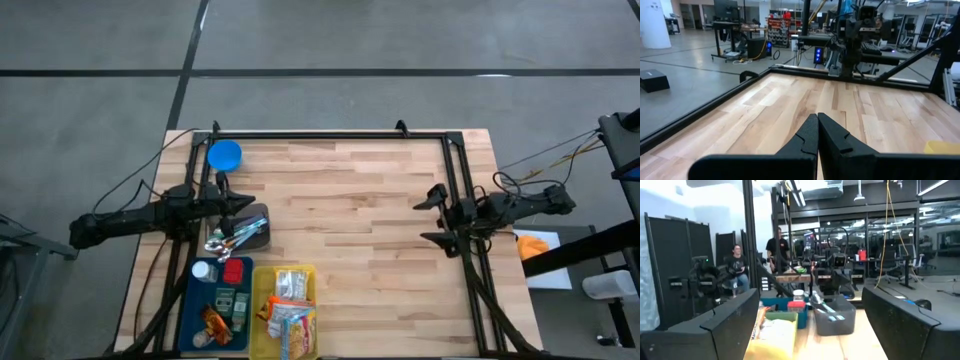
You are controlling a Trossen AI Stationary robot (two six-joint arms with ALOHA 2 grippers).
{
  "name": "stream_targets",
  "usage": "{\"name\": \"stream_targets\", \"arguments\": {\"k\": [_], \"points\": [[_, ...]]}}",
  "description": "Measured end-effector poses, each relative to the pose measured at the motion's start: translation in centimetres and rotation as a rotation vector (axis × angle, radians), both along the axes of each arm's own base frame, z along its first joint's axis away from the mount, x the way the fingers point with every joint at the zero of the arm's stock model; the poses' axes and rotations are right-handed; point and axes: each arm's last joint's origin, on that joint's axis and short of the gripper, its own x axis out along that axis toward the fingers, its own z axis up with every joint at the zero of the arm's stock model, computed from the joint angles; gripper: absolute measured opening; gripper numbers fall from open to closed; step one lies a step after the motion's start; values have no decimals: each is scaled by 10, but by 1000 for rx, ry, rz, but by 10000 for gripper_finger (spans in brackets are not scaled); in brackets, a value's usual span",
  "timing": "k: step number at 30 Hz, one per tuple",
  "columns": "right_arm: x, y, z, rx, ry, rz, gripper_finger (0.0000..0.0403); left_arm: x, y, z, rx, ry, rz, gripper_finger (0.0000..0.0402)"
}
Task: Pick & Place Food Item
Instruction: Return to Home Position
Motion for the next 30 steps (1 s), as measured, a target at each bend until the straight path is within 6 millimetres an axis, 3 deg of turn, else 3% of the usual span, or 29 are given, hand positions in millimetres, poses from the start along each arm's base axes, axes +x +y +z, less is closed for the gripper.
{"name": "stream_targets", "arguments": {"k": [9, 30], "points": [[1, 0, -1, 232, 43, 64, 351, 0, 0, 0, 0, 3, 0, 2], [1, 0, -1, 239, 50, 65, 351, 0, 0, 0, 0, 2, 0, 2]]}}
